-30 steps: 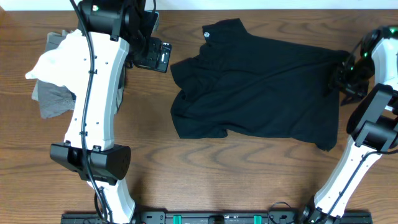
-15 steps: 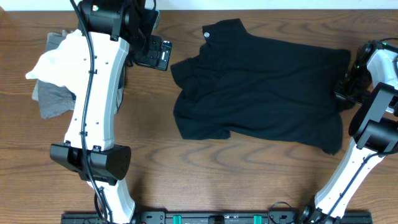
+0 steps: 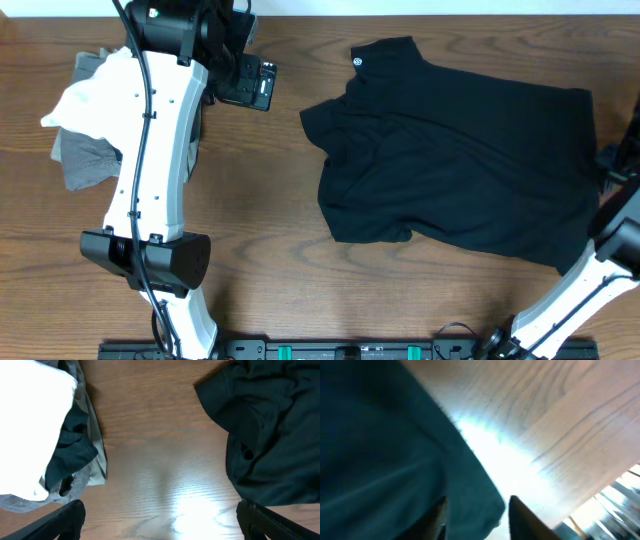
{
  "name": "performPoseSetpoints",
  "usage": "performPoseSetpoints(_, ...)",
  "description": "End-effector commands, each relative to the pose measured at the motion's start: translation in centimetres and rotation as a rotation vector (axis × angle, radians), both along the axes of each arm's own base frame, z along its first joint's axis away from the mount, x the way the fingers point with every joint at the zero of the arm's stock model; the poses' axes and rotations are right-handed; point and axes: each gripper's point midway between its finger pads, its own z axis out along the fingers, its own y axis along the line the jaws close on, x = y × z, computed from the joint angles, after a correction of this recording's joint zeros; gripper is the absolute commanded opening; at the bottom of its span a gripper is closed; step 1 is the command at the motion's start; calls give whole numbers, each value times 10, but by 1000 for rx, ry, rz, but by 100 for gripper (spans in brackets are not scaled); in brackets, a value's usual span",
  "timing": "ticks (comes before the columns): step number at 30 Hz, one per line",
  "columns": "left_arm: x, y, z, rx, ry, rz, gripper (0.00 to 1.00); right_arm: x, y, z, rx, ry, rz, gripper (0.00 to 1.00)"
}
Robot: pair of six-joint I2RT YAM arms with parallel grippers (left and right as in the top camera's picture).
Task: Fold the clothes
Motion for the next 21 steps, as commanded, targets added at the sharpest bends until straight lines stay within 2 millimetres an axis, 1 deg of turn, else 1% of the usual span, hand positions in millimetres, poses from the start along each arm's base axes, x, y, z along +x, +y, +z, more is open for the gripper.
performPoseSetpoints(1, -5, 0, 2, -6, 11, -9, 98, 25, 24, 32, 175, -239, 58, 43)
performPoseSetpoints(5, -14, 0, -1, -7, 47, -10, 98, 48, 58, 72, 347, -479, 186, 46)
performPoseSetpoints(8, -30, 0, -2, -16, 105, -17, 98, 62, 86, 114, 428, -665, 318, 47)
performPoseSetpoints(9, -34, -1, -1, -26, 116, -20, 98, 65, 96, 132, 445, -731, 347, 48)
performPoseSetpoints(11, -38, -2, 2, -36, 118, -23, 99, 67, 112, 158, 455, -811, 396, 50)
performPoseSetpoints(13, -39, -6, 4, -58, 117, -28, 98, 64, 125, 178, 437, -850, 435, 51)
performPoseSetpoints(14, -40, -10, 4, -81, 120, -34, 98, 62, 131, 187, 428, -862, 455, 52)
performPoseSetpoints(15, -39, -18, 3, -125, 127, -46, 98, 60, 139, 196, 417, -875, 479, 54)
performPoseSetpoints(17, -35, -39, -2, -237, 141, -77, 98, 56, 153, 209, 404, -890, 501, 55)
performPoseSetpoints(19, -29, -61, -13, -334, 157, -111, 98, 53, 166, 218, 390, -892, 517, 58)
performPoseSetpoints(21, -23, -78, -33, -407, 185, -130, 98, 49, 176, 219, 369, -859, 492, 58)
